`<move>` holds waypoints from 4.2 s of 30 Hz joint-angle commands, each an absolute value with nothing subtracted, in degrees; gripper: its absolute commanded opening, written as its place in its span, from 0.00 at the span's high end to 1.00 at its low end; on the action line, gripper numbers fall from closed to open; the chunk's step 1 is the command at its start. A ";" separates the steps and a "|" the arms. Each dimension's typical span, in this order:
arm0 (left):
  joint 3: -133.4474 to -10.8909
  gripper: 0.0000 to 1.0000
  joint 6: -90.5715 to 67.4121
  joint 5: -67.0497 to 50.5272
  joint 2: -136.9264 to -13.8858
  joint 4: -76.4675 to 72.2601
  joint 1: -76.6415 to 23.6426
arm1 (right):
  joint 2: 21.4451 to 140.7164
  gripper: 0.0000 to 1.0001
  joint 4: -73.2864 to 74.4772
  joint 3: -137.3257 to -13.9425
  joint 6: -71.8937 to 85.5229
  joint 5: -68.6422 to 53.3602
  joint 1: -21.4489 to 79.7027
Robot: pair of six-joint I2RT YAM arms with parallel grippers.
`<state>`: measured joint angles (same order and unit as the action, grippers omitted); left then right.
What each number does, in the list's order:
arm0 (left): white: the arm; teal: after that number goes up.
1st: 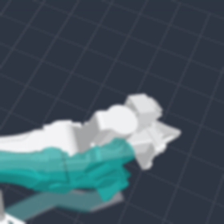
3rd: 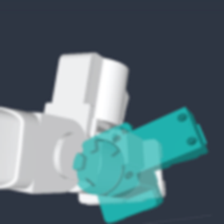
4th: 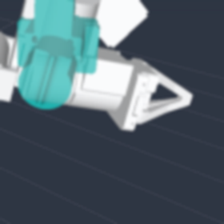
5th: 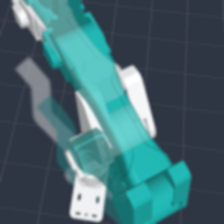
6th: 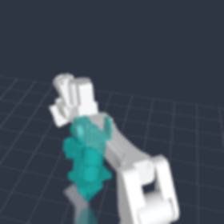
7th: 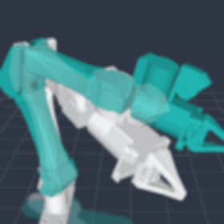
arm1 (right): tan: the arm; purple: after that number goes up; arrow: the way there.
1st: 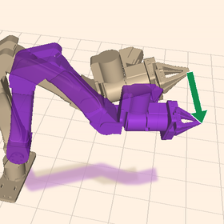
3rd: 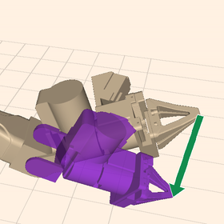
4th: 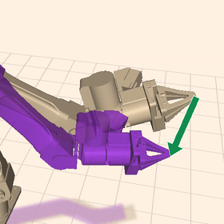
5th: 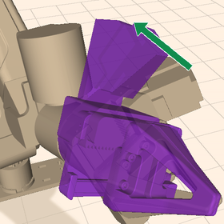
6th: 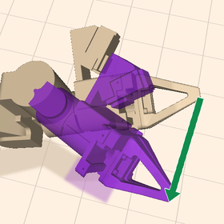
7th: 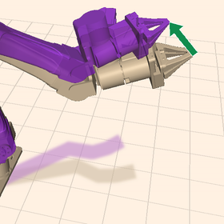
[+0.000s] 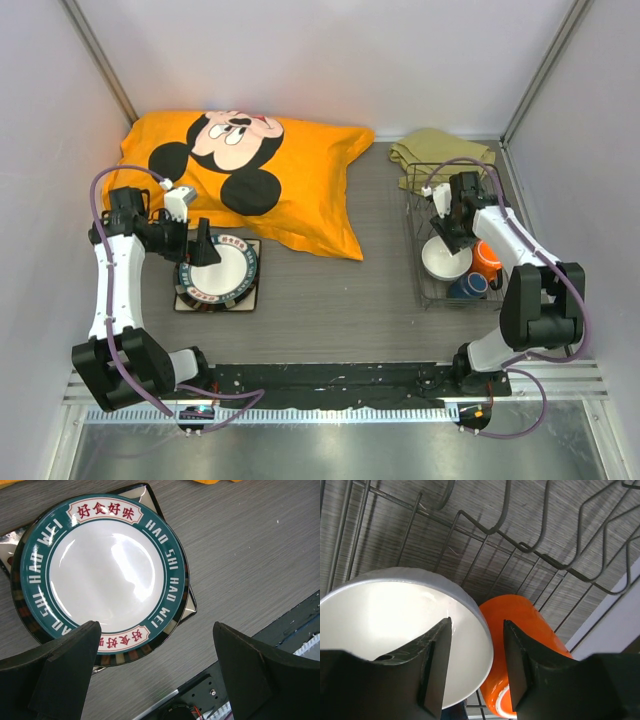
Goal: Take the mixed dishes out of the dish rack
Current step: Pick up the bowl from the dish rack, then place the bowl at the center of the board.
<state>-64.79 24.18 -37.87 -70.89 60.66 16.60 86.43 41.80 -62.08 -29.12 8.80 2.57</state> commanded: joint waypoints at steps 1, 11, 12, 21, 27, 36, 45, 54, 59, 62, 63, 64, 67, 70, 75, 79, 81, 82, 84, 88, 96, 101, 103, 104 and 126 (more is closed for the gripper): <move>-64.86 0.00 23.91 -40.08 -70.31 59.59 16.35 | 87.80 0.52 40.08 -62.67 -31.64 6.50 1.76; -64.51 0.00 24.26 -40.08 -70.31 59.68 16.35 | 87.72 0.75 41.39 -64.68 -33.22 5.36 1.14; -64.51 0.00 24.26 -40.17 -70.40 59.68 16.35 | 87.54 0.77 42.01 -65.38 -33.31 5.19 1.14; -64.69 0.00 24.35 -40.78 -70.49 59.76 16.35 | 86.84 0.99 47.10 -71.19 -33.57 3.08 0.79; -64.60 0.00 24.61 -40.96 -70.58 59.85 16.35 | 85.61 0.99 52.11 -76.72 -33.31 2.46 0.70; -64.95 0.00 24.26 -42.53 -70.84 59.94 16.35 | 83.50 0.99 64.05 -92.44 -31.47 2.38 0.79; -65.39 0.00 22.07 -46.31 -70.66 58.80 16.35 | 83.32 0.99 71.46 -102.57 -27.51 -10.28 2.28; -65.39 0.00 15.66 -47.02 -71.72 54.06 14.77 | 81.30 0.99 65.75 -99.06 -21.89 -2.48 22.57; -65.30 0.00 14.50 -45.79 -72.51 52.03 14.24 | 84.37 0.99 62.24 -97.47 -21.36 -0.79 29.08; -65.04 0.00 14.15 -44.91 -72.86 51.16 14.24 | 87.27 0.99 60.13 -96.95 -21.53 -1.58 31.90; -64.95 0.00 13.98 -44.48 -73.12 50.80 14.24 | 88.58 0.99 59.33 -96.68 -21.62 -1.67 33.21; -64.95 0.00 13.71 -44.21 -73.21 50.37 14.24 | 89.38 0.99 58.54 -96.24 -21.80 -2.10 33.74; -64.51 0.00 13.45 -43.33 -73.83 48.87 14.24 | 92.97 0.99 56.34 -96.24 -21.97 -3.07 35.76; -64.42 0.00 13.01 -42.72 -74.18 47.64 14.24 | 96.75 0.99 53.97 -96.68 -21.97 -3.43 37.70; -64.86 0.00 12.22 -42.36 -75.06 46.23 14.33 | 102.03 0.99 50.19 -97.91 -21.01 -3.95 40.25; -65.21 0.00 12.13 -42.54 -76.20 46.05 14.24 | 105.29 0.99 47.47 -98.35 -20.22 -4.74 41.75; -65.30 0.00 12.04 -42.71 -76.38 45.97 14.24 | 106.78 0.99 45.80 -98.35 -19.60 -5.71 42.36; -65.13 0.00 12.04 -42.71 -76.38 45.53 14.24 | 107.31 0.99 45.36 -98.52 -19.60 -5.97 42.54; -64.95 0.00 11.95 -42.63 -76.20 45.27 14.24 | 109.23 0.99 44.39 -98.96 -19.25 -6.76 43.15; -64.07 0.00 12.30 -42.63 -75.67 45.09 14.24 | 112.23 0.99 43.86 -100.63 -18.46 -9.14 43.86; -63.11 0.00 13.97 -41.75 -75.06 45.44 14.24 | 117.59 0.99 43.42 -103.70 -18.28 -10.64 44.91; -63.10 0.00 14.41 -41.84 -75.50 45.53 14.24 | 120.93 0.99 43.24 -106.61 -18.98 -11.25 45.00; -63.11 0.00 14.59 -41.92 -75.85 45.70 14.24 | 121.90 0.99 43.59 -108.27 -18.98 -11.34 45.00; -63.19 0.00 14.68 -41.92 -75.85 45.70 14.24 | 123.12 0.99 43.77 -108.80 -18.98 -11.51 45.00; -63.19 0.00 16.26 -42.36 -76.38 47.11 14.24 | 132.27 0.93 47.63 -119.53 -19.33 -11.52 45.18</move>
<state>-63.13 15.11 -41.60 -76.44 47.18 14.37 132.20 47.31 -116.20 -19.33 -10.70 44.84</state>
